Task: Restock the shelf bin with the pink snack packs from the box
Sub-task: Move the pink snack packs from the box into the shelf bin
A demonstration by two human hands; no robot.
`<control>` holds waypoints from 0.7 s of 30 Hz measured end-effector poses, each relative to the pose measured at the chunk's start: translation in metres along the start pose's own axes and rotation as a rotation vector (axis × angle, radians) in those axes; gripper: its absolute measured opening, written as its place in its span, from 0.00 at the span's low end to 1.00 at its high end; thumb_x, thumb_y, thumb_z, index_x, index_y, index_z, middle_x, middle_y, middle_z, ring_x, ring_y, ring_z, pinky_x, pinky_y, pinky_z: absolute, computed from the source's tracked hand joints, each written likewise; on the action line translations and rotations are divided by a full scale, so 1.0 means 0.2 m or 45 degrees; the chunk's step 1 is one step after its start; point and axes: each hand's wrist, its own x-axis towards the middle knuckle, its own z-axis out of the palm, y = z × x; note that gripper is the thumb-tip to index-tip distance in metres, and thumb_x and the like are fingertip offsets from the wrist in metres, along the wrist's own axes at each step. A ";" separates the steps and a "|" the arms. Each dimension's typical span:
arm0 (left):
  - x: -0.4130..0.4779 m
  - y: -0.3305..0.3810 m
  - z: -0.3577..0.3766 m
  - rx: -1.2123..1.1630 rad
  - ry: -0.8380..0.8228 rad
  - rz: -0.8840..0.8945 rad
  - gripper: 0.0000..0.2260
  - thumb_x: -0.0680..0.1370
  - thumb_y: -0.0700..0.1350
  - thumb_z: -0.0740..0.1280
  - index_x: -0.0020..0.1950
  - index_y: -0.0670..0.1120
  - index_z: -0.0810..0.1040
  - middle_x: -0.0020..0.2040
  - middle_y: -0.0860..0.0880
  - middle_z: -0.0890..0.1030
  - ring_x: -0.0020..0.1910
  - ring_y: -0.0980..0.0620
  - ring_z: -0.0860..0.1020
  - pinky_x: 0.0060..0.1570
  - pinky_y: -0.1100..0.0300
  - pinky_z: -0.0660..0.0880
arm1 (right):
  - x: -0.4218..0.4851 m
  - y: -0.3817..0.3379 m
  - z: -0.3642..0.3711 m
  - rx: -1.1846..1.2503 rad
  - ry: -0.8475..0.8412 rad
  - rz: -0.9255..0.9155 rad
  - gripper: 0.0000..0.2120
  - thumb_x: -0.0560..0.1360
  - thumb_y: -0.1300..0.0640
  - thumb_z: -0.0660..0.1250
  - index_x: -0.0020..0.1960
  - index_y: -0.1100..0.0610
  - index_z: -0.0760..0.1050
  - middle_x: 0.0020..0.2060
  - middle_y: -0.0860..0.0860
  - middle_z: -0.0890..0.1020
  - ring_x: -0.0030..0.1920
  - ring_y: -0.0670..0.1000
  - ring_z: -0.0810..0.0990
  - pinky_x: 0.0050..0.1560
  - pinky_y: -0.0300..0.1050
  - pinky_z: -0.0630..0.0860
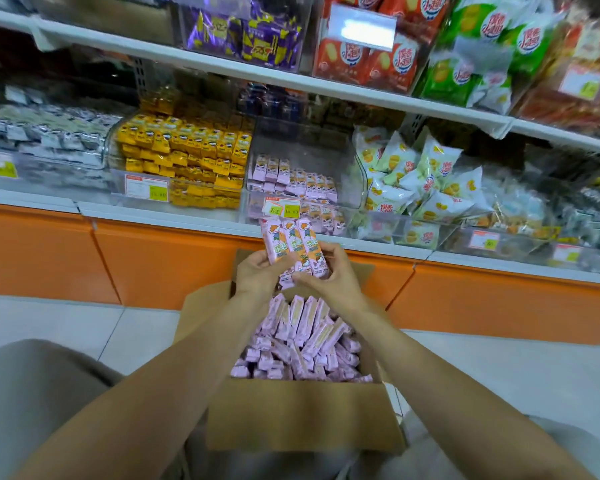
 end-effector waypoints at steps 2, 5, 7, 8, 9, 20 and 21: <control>0.02 0.07 0.01 -0.009 -0.015 0.022 0.08 0.70 0.44 0.77 0.46 0.46 0.81 0.46 0.45 0.85 0.42 0.48 0.84 0.39 0.58 0.79 | 0.05 -0.07 -0.03 -0.007 0.000 -0.013 0.29 0.69 0.49 0.76 0.65 0.52 0.68 0.62 0.48 0.75 0.61 0.45 0.76 0.59 0.47 0.75; 0.05 0.17 0.03 -0.035 -0.063 0.042 0.09 0.69 0.43 0.78 0.46 0.47 0.81 0.45 0.46 0.85 0.41 0.49 0.84 0.37 0.60 0.78 | 0.12 -0.15 -0.05 0.046 0.014 0.003 0.27 0.70 0.53 0.75 0.65 0.51 0.68 0.62 0.43 0.74 0.61 0.41 0.73 0.61 0.40 0.71; 0.06 0.23 0.06 -0.032 -0.079 0.067 0.09 0.69 0.42 0.78 0.45 0.47 0.81 0.44 0.46 0.85 0.41 0.49 0.84 0.38 0.60 0.78 | 0.18 -0.18 -0.05 0.045 0.061 -0.003 0.27 0.70 0.54 0.75 0.65 0.49 0.67 0.63 0.45 0.72 0.63 0.44 0.71 0.65 0.42 0.69; 0.07 0.25 0.06 -0.027 -0.085 0.073 0.09 0.69 0.43 0.78 0.45 0.47 0.81 0.44 0.46 0.85 0.43 0.48 0.84 0.41 0.58 0.79 | 0.21 -0.19 -0.05 0.045 0.069 -0.006 0.27 0.71 0.54 0.75 0.66 0.49 0.67 0.65 0.46 0.71 0.64 0.44 0.70 0.66 0.44 0.69; 0.09 0.27 0.06 -0.021 -0.090 0.074 0.09 0.69 0.43 0.78 0.45 0.47 0.80 0.45 0.46 0.85 0.45 0.46 0.84 0.46 0.54 0.80 | 0.23 -0.20 -0.04 0.036 0.079 -0.006 0.28 0.71 0.54 0.74 0.67 0.50 0.67 0.66 0.47 0.70 0.65 0.45 0.69 0.67 0.45 0.69; 0.38 0.47 -0.03 0.272 -0.080 0.322 0.07 0.75 0.44 0.72 0.49 0.44 0.77 0.39 0.53 0.78 0.29 0.63 0.75 0.26 0.70 0.70 | 0.77 -0.34 -0.08 -0.185 0.375 0.073 0.23 0.69 0.52 0.72 0.60 0.60 0.75 0.48 0.50 0.81 0.50 0.58 0.82 0.52 0.60 0.78; 0.42 0.48 -0.04 0.306 -0.091 0.334 0.06 0.75 0.45 0.72 0.47 0.46 0.76 0.38 0.55 0.77 0.28 0.65 0.74 0.27 0.71 0.71 | 0.84 -0.33 -0.08 -0.220 0.404 0.105 0.21 0.70 0.54 0.72 0.60 0.60 0.75 0.49 0.51 0.81 0.52 0.58 0.81 0.54 0.59 0.77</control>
